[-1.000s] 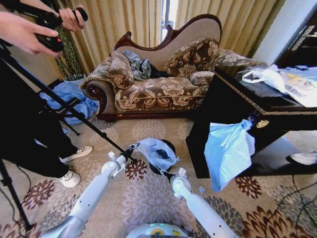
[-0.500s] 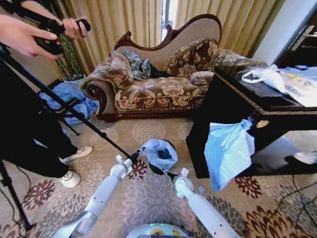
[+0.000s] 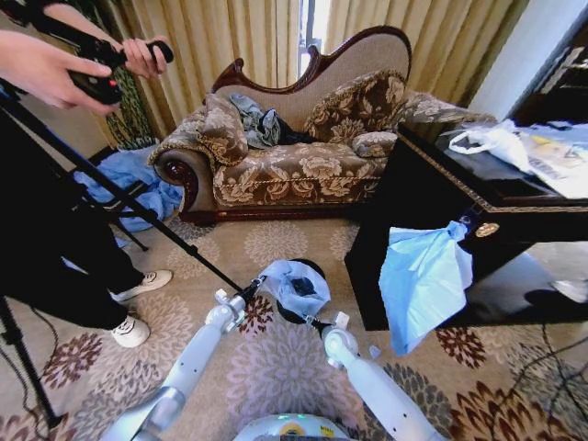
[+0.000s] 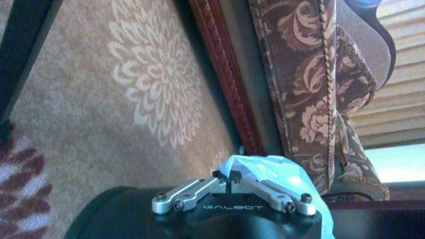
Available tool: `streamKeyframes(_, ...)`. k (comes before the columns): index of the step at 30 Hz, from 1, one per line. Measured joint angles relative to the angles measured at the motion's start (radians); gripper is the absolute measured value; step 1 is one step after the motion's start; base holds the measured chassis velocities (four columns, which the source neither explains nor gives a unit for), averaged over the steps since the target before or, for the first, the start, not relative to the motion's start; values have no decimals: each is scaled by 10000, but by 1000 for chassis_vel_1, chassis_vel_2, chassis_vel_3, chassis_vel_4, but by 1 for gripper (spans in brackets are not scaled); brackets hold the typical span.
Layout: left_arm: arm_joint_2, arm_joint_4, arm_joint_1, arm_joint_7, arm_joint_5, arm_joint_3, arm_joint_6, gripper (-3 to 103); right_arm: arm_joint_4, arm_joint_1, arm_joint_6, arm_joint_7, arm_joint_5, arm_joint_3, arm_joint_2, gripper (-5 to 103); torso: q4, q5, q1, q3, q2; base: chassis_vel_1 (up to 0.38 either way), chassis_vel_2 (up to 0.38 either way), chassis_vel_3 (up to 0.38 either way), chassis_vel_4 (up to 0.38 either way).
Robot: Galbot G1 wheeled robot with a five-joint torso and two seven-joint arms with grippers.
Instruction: Place a garbage bag over the trash bin.
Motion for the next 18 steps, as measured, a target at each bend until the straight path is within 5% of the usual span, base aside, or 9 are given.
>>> streamKeyframes(9,-180,538,-393,54,332,56,-89,0,-383,229,75,-197,-412,13,44,88,-1,0,0,0,0,0,0,0,0)
streamKeyframes(11,-184,651,-500,62,442,80,-116,19,-527,344,98,-263,-564,16,104,88,0,0,0,1,0,0,0,0,0)
streamKeyframes(14,-185,768,-623,82,582,163,-135,19,-594,409,129,-349,-723,22,104,88,0,0,0,0,0,0,0,0,0)
streamKeyframes(15,-189,826,-703,102,693,243,-158,29,-650,452,163,-425,-849,37,89,88,-1,0,0,0,0,0,0,0,0)
streamKeyframes(17,-195,837,-751,107,787,321,-179,29,-696,493,188,-469,-934,62,82,88,-1,0,1,1,0,0,0,0,0)
streamKeyframes(18,-196,836,-772,122,865,378,-186,40,-724,522,201,-489,-973,91,78,88,-1,0,0,0,0,0,0,0,0)
